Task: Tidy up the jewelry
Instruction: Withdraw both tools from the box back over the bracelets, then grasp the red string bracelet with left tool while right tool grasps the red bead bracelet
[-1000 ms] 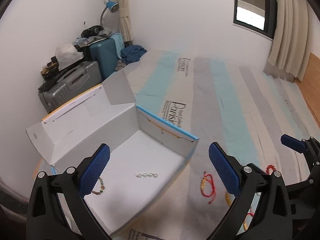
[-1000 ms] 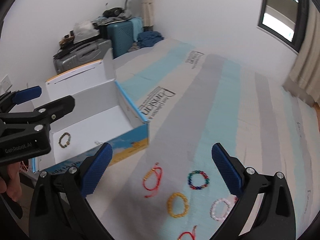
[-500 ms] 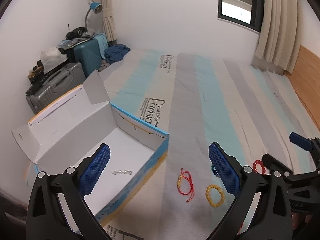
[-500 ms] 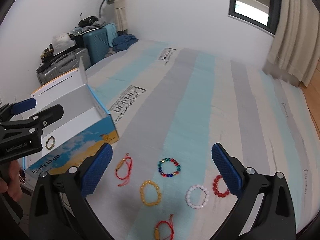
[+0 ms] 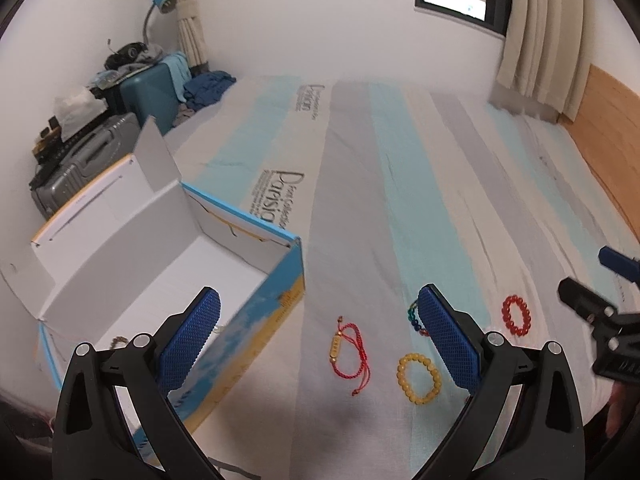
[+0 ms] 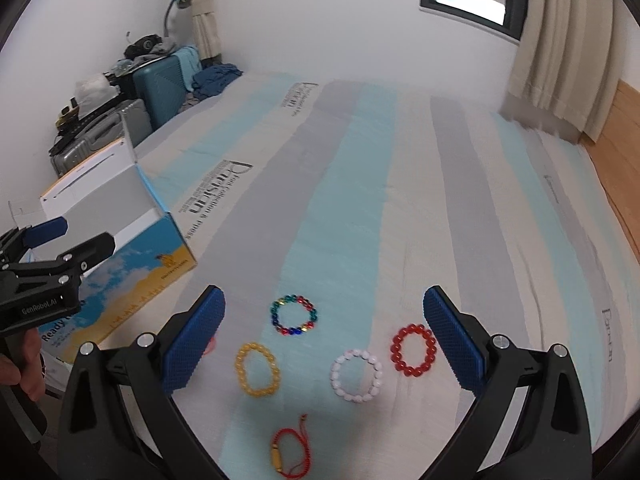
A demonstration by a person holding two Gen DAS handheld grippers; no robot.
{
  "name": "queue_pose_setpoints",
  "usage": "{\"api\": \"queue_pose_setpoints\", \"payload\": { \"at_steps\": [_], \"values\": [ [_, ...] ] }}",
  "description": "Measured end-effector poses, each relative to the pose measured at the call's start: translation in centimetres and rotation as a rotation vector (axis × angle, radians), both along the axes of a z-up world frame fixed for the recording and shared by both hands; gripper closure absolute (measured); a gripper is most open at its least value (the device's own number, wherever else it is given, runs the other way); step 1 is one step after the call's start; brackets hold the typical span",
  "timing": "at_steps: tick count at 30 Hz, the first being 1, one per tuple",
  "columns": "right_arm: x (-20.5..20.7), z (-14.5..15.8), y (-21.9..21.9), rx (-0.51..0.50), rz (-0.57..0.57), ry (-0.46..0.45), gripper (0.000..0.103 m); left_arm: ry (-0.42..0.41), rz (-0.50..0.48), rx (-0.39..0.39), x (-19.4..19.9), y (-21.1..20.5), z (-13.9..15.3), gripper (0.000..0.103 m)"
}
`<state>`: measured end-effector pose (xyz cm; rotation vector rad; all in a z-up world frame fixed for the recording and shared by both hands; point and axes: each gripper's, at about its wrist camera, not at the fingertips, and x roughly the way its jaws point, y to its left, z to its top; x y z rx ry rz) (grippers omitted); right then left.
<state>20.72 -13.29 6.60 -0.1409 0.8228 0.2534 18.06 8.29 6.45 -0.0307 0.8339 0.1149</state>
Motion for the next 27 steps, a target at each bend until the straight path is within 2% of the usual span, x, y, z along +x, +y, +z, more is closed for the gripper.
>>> {"api": "queue_pose_setpoints", "payload": {
  "at_steps": [11, 16, 27],
  "values": [
    [2.9, -5.5, -5.0, -0.003, -0.084, 0.100, 0.007, 0.107, -0.042, -0.009, 2.5, -1.5, -7.1, 0.008],
    [4.5, -8.1, -6.9, -0.007, -0.111, 0.149, 0.008, 0.149, -0.072, -0.008, 3.6, -2.3, -9.7, 0.013],
    [7.5, -13.5, -9.5, -0.024, -0.145, 0.253, 0.014, 0.236, -0.079, -0.005, 6.1, -2.1, -15.1, 0.017]
  ]
}}
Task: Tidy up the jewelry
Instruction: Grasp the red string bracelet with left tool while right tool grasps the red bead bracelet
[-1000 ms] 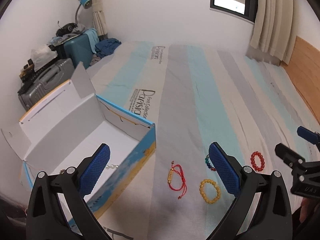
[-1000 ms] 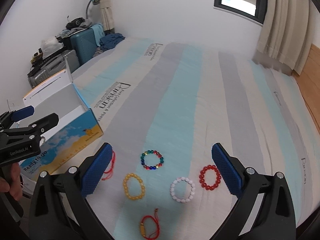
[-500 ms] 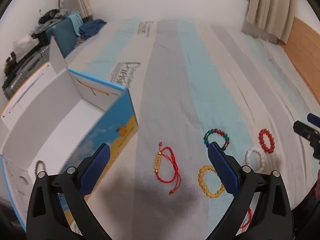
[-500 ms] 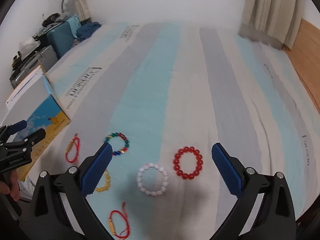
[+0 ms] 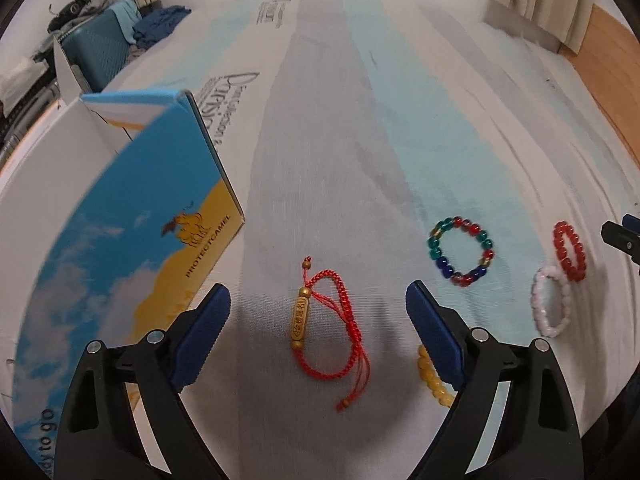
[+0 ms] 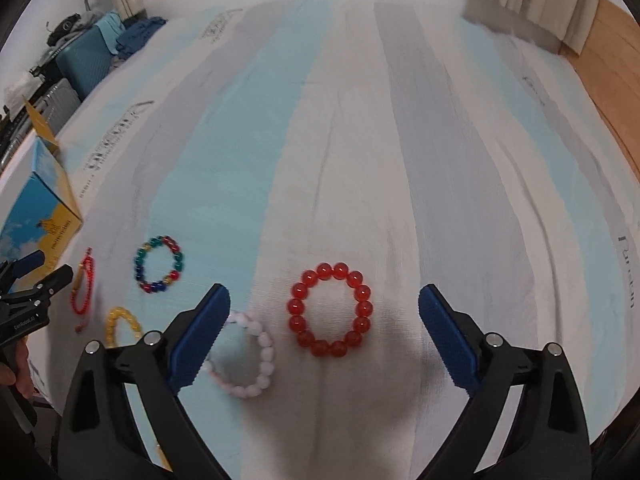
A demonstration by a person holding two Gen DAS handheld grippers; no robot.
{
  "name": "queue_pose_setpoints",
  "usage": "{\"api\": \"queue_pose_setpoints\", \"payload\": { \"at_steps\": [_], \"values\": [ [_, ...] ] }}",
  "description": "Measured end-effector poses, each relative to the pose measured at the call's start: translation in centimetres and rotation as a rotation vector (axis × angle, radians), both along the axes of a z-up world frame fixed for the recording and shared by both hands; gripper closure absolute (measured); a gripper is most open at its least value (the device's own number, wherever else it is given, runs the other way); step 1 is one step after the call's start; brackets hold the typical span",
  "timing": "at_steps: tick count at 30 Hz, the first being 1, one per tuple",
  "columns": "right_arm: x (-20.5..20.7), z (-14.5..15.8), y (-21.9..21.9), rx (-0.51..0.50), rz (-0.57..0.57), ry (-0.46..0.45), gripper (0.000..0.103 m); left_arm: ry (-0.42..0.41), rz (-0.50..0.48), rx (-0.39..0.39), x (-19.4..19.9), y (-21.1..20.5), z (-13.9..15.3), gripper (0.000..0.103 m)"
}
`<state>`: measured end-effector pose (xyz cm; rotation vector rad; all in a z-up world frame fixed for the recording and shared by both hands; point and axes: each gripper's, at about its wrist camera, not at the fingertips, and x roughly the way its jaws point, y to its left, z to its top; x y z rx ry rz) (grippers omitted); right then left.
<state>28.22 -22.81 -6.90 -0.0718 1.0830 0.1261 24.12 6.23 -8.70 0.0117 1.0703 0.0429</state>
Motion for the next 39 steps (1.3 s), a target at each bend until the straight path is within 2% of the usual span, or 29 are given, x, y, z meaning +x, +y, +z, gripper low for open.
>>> {"api": "queue_pose_setpoints", "payload": {
  "at_steps": [5, 12, 17, 21, 26, 31, 32, 33, 35, 36, 39],
  "values": [
    [0.9, -2.3, -0.9, -0.013, -0.016, 0.039, 0.018, 0.028, 0.004, 0.003, 0.6, 0.3, -1.7, 0.023],
    [1.7, -4.6, -1.6, -0.038, -0.023, 0.078, 0.028, 0.062, -0.002, 0.001, 1.0, 0.5, -3.8, 0.038],
    [1.8, -5.5, -1.7, -0.047, -0.019, 0.093, 0.034, 0.062, -0.007, -0.005, 1.3, 1.0, -4.3, 0.042],
    [1.7, -5.8, -1.9, -0.055, -0.017, 0.101, 0.039, 0.063, -0.003, -0.006, 1.3, 1.6, -4.4, 0.052],
    [1.5, -6.4, -2.1, -0.062, -0.016, 0.109, 0.042, 0.067, -0.011, 0.010, 1.3, 2.1, -4.5, 0.060],
    [1.4, -6.7, -1.9, -0.066, -0.019, 0.111, 0.043, 0.077, -0.010, 0.001, 1.0, 2.3, -4.3, 0.080],
    [1.4, -6.7, -1.9, -0.065, -0.016, 0.113, 0.045, 0.080, -0.007, 0.000, 0.9, 2.5, -4.2, 0.084],
    [1.4, -6.8, -1.8, -0.065, -0.015, 0.115, 0.049, 0.081, -0.006, -0.003, 0.7, 2.5, -4.2, 0.092],
    [1.4, -6.6, -1.8, -0.068, -0.018, 0.113, 0.059, 0.087, -0.008, -0.008, 0.7, 2.1, -4.2, 0.095],
    [1.3, -6.5, -1.8, -0.077, -0.019, 0.112, 0.069, 0.091, -0.011, -0.008, 0.6, 2.1, -4.3, 0.095],
    [1.3, -6.3, -1.8, -0.088, -0.026, 0.103, 0.083, 0.095, -0.006, -0.018, 0.5, 2.2, -4.1, 0.095]
  ]
}}
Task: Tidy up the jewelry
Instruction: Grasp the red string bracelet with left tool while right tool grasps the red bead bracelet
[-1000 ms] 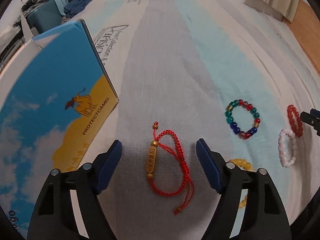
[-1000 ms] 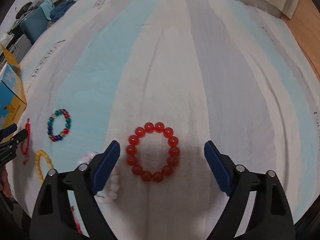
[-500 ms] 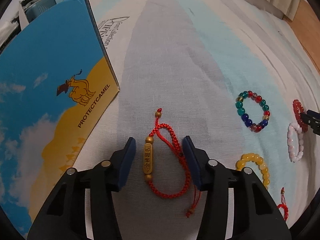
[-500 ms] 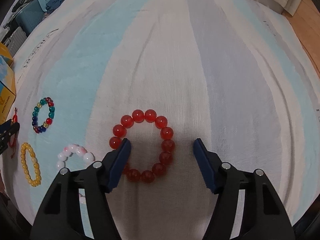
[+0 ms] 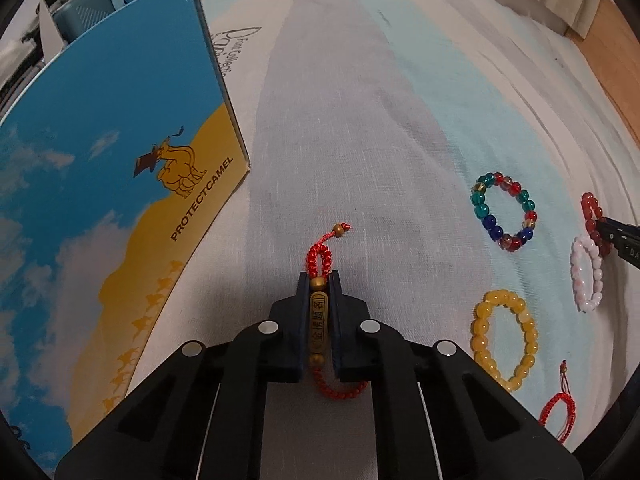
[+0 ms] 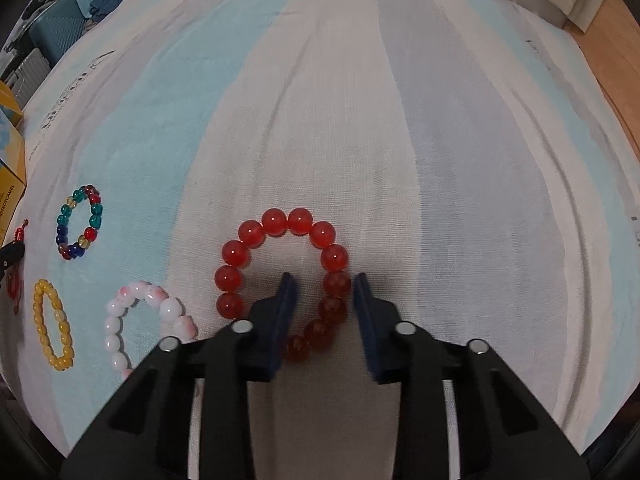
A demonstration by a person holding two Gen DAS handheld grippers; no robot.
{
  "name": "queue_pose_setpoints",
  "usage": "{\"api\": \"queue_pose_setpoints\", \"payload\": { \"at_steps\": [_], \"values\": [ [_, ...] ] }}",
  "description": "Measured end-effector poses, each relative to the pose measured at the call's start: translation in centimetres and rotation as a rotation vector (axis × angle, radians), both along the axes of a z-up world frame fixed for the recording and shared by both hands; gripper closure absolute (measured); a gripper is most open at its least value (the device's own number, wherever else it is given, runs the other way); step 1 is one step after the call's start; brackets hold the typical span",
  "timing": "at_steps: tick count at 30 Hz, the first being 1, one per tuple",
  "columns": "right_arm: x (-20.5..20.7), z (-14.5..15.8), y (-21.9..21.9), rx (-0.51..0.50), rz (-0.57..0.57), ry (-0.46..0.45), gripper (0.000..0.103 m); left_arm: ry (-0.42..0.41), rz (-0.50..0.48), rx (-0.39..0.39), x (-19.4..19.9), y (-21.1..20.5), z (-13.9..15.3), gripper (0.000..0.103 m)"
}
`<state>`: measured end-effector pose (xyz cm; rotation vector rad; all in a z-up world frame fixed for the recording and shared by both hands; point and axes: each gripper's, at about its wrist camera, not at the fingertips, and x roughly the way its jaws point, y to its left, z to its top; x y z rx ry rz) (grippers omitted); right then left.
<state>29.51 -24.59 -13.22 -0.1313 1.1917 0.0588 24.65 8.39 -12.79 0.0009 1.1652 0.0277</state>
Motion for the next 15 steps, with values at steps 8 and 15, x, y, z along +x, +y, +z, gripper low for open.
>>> {"api": "queue_pose_setpoints", "payload": {
  "at_steps": [8, 15],
  "values": [
    [-0.6, 1.7, -0.6, 0.021, -0.014, -0.034, 0.089, -0.009, 0.002, 0.001, -1.4, -0.2, 1.0, 0.096],
    [-1.3, 3.2, -0.6, 0.020, -0.018, -0.059, 0.089, -0.016, 0.002, 0.009, -1.1, -0.6, 2.2, 0.096]
  ]
}}
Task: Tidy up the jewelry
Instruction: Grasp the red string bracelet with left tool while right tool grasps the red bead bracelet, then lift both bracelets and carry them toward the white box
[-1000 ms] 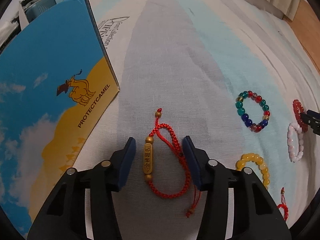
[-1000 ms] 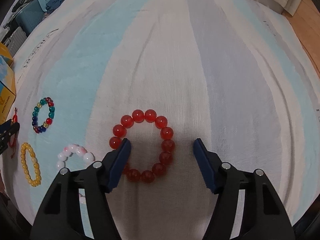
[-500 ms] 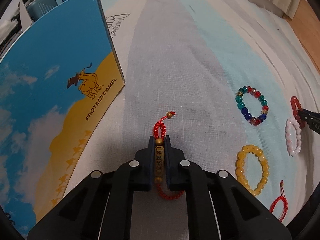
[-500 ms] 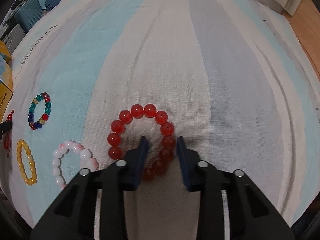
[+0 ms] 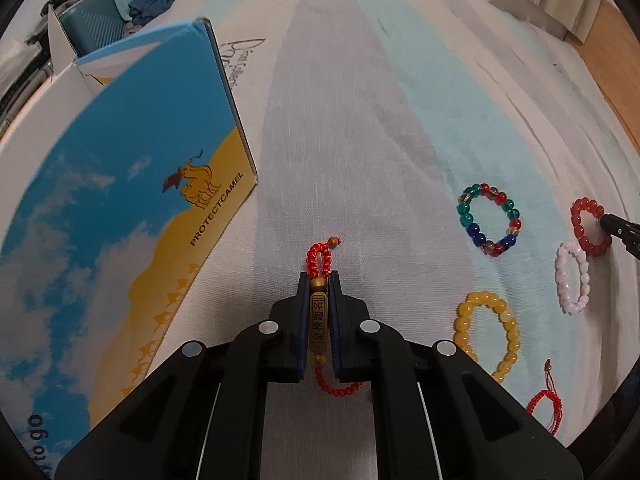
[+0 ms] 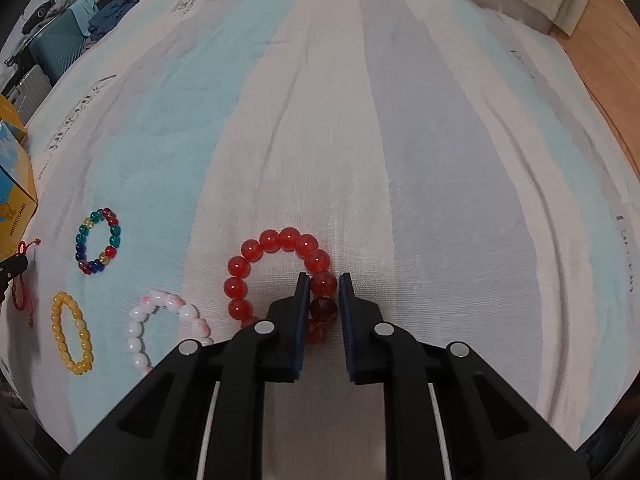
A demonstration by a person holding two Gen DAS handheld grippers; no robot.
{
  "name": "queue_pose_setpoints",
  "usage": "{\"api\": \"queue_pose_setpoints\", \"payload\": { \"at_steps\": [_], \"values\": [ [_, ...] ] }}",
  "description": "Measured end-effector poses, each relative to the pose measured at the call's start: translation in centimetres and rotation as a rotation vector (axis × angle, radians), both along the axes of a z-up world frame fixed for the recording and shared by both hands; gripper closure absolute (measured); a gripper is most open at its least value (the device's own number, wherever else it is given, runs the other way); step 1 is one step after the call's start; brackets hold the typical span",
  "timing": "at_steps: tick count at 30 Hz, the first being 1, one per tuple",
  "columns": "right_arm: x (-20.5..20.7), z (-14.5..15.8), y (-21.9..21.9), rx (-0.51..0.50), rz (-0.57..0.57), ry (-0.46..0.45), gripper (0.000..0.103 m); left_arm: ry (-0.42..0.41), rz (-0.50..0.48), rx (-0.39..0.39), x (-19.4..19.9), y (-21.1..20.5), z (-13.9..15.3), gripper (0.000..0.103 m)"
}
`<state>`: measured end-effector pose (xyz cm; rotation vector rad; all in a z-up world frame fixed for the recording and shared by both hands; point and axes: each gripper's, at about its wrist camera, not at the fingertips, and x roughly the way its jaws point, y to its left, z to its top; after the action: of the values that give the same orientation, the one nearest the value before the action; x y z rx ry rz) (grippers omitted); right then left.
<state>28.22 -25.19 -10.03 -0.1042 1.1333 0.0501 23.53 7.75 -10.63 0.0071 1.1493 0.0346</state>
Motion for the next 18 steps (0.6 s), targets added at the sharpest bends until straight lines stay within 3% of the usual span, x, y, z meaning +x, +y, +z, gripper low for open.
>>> {"api": "queue_pose_setpoints", "payload": {
  "at_steps": [18],
  "values": [
    [-1.4, 4.4, 1.3, 0.018, 0.032, -0.070, 0.090, -0.051, -0.020, 0.000, -0.8, -0.7, 4.4, 0.096]
  ]
}}
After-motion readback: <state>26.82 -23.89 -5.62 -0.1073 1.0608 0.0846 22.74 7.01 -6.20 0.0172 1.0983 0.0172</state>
